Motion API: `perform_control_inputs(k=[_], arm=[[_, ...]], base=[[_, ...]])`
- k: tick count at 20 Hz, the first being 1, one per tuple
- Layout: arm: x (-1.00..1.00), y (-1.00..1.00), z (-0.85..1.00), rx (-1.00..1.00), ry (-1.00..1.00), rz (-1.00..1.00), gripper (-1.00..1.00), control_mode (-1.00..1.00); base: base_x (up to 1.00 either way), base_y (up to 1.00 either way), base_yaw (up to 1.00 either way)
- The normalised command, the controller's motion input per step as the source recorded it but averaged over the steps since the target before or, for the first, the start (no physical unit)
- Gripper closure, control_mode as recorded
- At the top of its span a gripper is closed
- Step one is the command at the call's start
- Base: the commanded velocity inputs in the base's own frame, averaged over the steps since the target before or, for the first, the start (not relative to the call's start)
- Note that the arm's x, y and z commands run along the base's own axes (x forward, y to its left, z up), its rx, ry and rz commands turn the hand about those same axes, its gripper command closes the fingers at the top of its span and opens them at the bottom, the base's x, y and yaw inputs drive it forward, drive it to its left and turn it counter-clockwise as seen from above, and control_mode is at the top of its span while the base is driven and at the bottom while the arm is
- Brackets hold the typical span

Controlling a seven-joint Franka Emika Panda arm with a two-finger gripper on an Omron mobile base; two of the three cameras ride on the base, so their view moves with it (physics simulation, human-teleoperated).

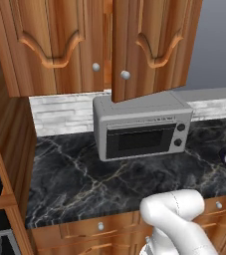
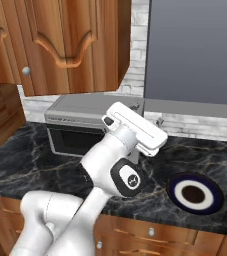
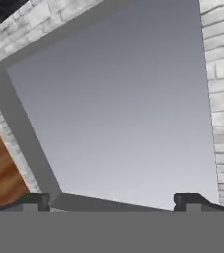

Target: Pull the toaster oven rack outwards. Pick up the baguette from the plate and place it on the toaster oven rack. Close the toaster oven door fully and set the temperature to the lowest setting.

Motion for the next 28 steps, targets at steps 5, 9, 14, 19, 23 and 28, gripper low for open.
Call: perform_control_inputs(k=[5, 9, 14, 19, 23, 28], arm=[[-0.50, -0.45, 0.24, 0.54, -0.02, 0.45, -1.00, -1.00], [-0.51, -0.49, 0.31, 0.48, 0.01, 0.40, -1.00, -1.00], [-0.58, -0.49, 0.25, 0.34, 0.16, 0.30, -1.00, -1.00], [-0.28, -0.12, -0.04, 0.05, 0.44, 0.12, -1.00, -1.00], [-0.29, 0.00, -0.37, 0.01, 0.38, 0.01, -1.00, -1.00], [-0.26, 0.00, -0.32, 0.09, 0.28, 0.00, -1.00, -1.00]], base=[[0.00, 0.00, 0.00], [0.00, 0.00, 0.00], [0.00, 0.00, 0.00], [0.00, 0.00, 0.00], [0.00, 0.00, 0.00], [0.00, 0.00, 0.00]])
